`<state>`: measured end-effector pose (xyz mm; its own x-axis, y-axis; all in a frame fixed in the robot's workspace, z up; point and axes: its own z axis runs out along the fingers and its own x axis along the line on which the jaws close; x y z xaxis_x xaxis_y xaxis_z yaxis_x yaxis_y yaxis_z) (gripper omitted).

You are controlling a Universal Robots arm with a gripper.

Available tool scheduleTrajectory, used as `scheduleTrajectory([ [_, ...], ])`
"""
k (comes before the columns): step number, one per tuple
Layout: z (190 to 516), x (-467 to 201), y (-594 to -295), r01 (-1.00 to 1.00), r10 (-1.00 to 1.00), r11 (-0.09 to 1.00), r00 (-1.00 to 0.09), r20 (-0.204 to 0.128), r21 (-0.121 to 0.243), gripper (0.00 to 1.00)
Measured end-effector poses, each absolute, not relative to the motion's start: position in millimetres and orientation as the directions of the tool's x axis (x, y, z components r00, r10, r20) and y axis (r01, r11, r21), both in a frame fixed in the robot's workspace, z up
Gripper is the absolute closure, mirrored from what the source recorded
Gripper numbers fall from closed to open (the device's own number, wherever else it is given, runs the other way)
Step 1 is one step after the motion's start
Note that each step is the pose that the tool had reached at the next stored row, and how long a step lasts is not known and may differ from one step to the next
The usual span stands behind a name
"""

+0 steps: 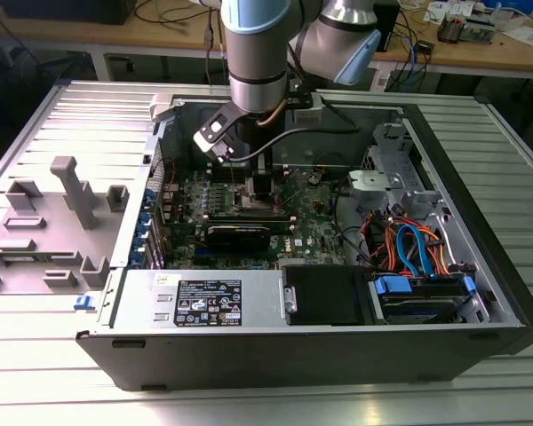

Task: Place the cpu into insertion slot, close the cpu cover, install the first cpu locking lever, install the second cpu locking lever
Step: 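Place the cpu into insertion slot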

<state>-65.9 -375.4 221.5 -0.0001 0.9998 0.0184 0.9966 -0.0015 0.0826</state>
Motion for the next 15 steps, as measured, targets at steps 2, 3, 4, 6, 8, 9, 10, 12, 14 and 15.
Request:
scheduleTrajectory([
  [2, 217, -67, -375, 0.997, 1.0, 0.006, -0.007, 0.018, 0.083, 0.45],
  [3, 215, -67, -375, 0.997, 1.0, 0.011, -0.012, 0.018, 0.083, 0.45],
  [4, 214, -67, -375, 0.996, 1.0, 0.018, -0.02, 0.018, 0.083, 0.45],
  [6, 213, -69, -376, 0.996, 0.999, 0.03, -0.031, 0.018, 0.082, 0.45],
  [8, 212, -70, -376, 0.996, 0.999, 0.03, -0.032, 0.018, 0.083, 0.45],
  [9, 211, -70, -376, 0.996, 0.999, 0.03, -0.031, 0.018, 0.083, 0.45],
  [10, 211, -70, -376, 0.996, 0.999, 0.029, -0.03, 0.018, 0.083, 0.45],
  [12, 210, -70, -376, 0.996, 0.999, 0.027, -0.029, 0.018, 0.083, 0.45],
  [14, 209, -71, -377, 0.996, 0.999, 0.027, -0.029, 0.018, 0.083, 0.45],
  [15, 208, -71, -377, 0.996, 0.999, 0.027, -0.029, 0.018, 0.083, 0.45],
])
